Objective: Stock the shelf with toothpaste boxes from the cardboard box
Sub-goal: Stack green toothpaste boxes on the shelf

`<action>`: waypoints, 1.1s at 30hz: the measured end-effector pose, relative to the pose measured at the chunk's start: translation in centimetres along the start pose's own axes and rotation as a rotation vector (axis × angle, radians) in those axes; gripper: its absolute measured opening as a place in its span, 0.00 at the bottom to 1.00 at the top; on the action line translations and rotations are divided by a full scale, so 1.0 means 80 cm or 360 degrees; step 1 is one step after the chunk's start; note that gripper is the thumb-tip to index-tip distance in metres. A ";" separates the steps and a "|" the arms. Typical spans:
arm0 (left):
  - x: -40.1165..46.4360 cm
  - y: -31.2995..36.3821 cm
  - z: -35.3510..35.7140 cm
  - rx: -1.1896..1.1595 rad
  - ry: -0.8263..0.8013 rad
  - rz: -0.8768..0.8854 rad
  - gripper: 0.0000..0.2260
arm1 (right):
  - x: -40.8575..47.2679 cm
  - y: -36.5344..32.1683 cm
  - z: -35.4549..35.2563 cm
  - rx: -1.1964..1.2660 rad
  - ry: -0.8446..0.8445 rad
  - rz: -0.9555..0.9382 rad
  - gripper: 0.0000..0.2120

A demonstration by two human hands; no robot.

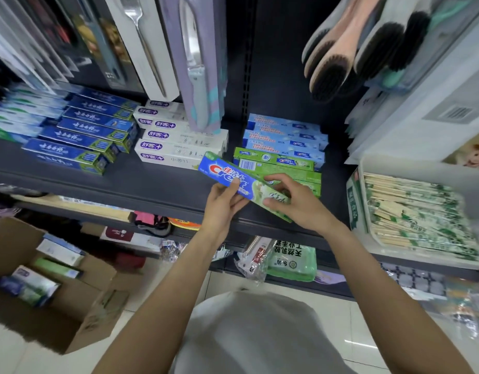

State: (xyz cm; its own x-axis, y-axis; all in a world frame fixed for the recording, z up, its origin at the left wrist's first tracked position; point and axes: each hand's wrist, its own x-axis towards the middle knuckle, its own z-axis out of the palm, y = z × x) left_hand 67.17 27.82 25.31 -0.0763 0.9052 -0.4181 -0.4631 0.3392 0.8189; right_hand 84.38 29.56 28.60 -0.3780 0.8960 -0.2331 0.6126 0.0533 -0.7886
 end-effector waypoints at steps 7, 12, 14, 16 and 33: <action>0.042 -0.022 -0.024 0.1419 0.0251 0.0422 0.14 | 0.005 0.078 -0.062 -0.0734 0.0814 -0.0057 0.20; 0.074 -0.020 -0.039 0.1756 0.0205 0.0599 0.25 | 0.042 0.103 -0.073 -0.0747 0.0549 0.0060 0.21; 0.082 -0.018 -0.036 0.1790 0.0132 0.0636 0.28 | 0.051 0.104 -0.072 -0.0888 0.0470 0.0117 0.22; 0.089 -0.017 -0.031 0.1836 0.0055 0.0723 0.28 | 0.055 0.100 -0.073 -0.1046 0.0483 0.0172 0.23; 0.098 -0.022 -0.041 0.2170 0.0062 0.0881 0.24 | 0.063 0.089 -0.087 -0.0748 0.0866 0.0117 0.19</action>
State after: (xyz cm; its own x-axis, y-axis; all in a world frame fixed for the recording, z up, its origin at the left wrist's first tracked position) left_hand 64.46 33.47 19.26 0.0041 0.9973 0.0730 0.8028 -0.0468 0.5945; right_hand 91.69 37.51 25.75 0.0001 0.9906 0.1368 0.9034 0.0585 -0.4249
